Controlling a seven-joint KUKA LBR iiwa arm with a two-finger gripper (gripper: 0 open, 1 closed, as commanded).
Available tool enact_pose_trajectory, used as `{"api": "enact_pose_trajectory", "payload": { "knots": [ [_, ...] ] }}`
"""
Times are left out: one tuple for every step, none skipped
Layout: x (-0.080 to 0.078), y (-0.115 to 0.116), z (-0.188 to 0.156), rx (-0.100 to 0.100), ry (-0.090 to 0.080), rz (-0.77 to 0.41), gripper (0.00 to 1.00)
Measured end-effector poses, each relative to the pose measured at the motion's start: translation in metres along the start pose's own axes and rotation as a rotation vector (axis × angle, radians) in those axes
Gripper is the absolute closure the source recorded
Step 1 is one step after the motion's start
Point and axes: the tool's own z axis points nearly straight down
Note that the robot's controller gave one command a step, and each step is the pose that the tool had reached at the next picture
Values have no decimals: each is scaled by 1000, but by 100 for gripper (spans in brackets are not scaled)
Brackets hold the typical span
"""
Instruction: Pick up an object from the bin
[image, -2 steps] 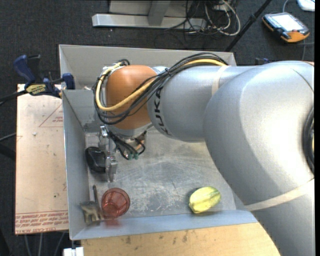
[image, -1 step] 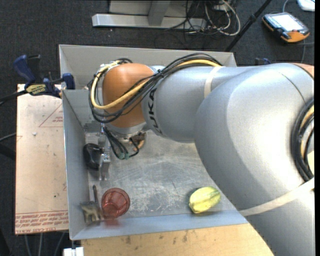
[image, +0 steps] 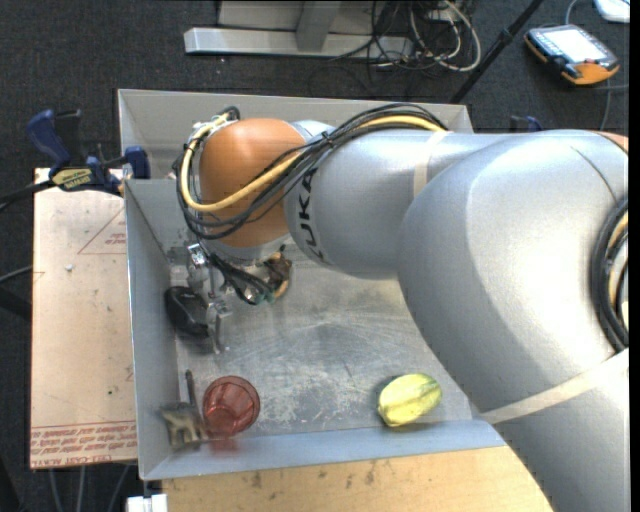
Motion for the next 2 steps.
{"api": "enact_pose_trajectory", "payload": {
  "knots": [
    [0,0,0,0,0,0,100],
    [-2,2,-18,-6,15,-14,100]
  ]
}}
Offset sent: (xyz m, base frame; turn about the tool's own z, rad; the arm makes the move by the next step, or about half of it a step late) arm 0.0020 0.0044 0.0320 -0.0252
